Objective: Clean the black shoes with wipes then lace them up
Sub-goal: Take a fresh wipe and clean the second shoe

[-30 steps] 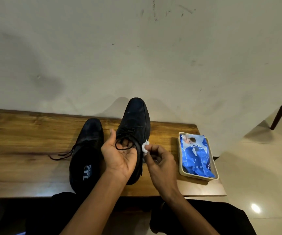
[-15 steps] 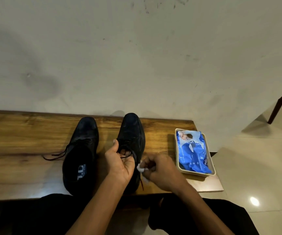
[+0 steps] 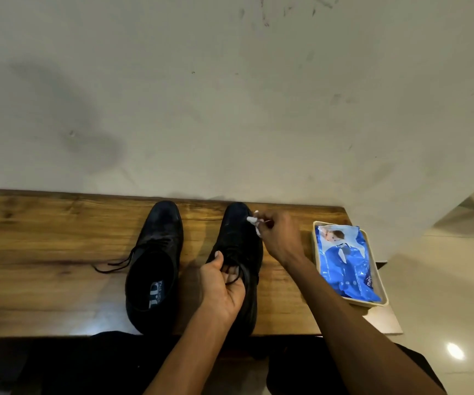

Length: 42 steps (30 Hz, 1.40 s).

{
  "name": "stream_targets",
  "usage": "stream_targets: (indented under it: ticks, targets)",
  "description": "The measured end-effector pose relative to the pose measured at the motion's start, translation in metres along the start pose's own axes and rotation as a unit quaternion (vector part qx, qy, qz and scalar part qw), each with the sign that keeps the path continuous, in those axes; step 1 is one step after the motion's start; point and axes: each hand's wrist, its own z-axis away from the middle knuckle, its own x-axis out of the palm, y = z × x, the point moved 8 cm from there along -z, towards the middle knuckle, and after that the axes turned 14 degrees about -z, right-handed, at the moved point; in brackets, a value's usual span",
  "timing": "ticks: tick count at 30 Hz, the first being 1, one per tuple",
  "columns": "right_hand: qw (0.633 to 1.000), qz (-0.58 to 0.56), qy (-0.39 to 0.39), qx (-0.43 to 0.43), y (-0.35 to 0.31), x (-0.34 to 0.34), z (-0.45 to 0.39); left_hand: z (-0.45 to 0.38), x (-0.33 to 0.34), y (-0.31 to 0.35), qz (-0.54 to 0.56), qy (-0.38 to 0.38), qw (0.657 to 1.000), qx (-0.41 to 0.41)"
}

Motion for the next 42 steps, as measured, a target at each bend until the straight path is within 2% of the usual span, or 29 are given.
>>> stream_targets:
  ticks: [4,7,12,15,18,26,33,39,42]
  targets:
    - [0.998,0.054,-0.022,-0.035,-0.003,0.018,0.018,-0.001,-0.002,-0.001,0.002,0.008,1.000,-0.011]
    - [0.998,0.050,-0.005,-0.029,-0.004,0.013,0.037,-0.001,-0.004,0.000,0.006,0.006,1.000,-0.012]
    - [0.998,0.036,-0.032,-0.040,-0.009,0.011,0.079,0.000,-0.007,0.009,0.015,0.008,1.000,0.004]
    - [0.998,0.011,-0.038,-0.044,-0.010,0.013,0.092,-0.006,-0.010,0.014,-0.004,-0.017,1.000,0.008]
    - [0.998,0.004,-0.029,-0.052,-0.008,0.014,0.089,-0.013,-0.016,0.014,-0.056,-0.039,0.998,-0.002]
    - [0.995,0.044,-0.002,-0.092,-0.021,0.029,0.037,-0.026,-0.035,0.022,-0.096,-0.013,0.995,-0.014]
    - [0.982,0.113,-0.038,-0.146,-0.035,0.053,-0.012,-0.028,-0.043,0.026,-0.089,-0.023,0.995,-0.025]
    - [0.961,0.176,-0.060,-0.206,-0.059,0.045,0.027,-0.029,-0.043,0.027,-0.096,-0.016,0.995,-0.018]
    - [0.964,0.175,-0.084,-0.180,-0.059,0.037,0.050,-0.028,-0.044,0.028,-0.107,-0.014,0.994,-0.015]
